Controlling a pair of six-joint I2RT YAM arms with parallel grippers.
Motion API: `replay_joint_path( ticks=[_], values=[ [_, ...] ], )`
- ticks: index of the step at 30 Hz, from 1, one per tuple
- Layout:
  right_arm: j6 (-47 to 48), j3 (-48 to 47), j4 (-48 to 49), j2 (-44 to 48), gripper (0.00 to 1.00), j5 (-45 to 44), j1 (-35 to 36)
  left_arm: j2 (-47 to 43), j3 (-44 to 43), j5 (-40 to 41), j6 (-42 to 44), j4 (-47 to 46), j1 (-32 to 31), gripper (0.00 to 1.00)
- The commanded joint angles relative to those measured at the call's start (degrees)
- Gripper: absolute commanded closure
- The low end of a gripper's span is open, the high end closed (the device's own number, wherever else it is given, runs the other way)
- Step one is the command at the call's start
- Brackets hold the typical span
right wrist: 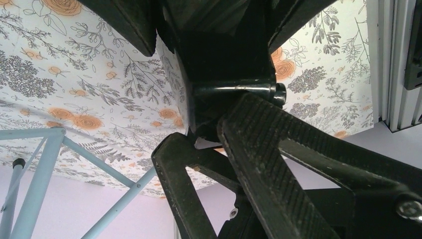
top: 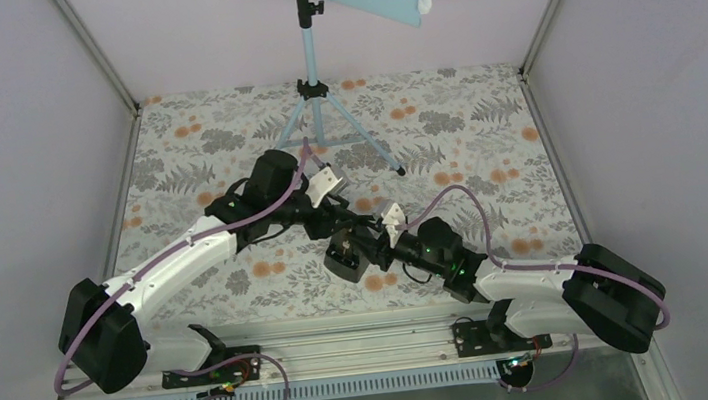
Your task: Pack up the instrument practice props
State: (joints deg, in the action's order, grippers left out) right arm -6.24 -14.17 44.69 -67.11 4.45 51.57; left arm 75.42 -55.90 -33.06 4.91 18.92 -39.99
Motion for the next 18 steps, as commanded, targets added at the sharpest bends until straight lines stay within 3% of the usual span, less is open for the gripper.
replay_joint_path(
  ticks=[1,18],
  values=[
    [-1.2,0.9,2.6,0.5,0.54,1.1,-0.8,0.9,0.0,-0.1,0.8,0.5,-0.2,0.56],
    [-1.8,-2.0,1.1,-1.6,0.48,-0.2,-2.2,1.4,0.1,-2.4,1.3,0.5,-0.8,0.59]
  ],
)
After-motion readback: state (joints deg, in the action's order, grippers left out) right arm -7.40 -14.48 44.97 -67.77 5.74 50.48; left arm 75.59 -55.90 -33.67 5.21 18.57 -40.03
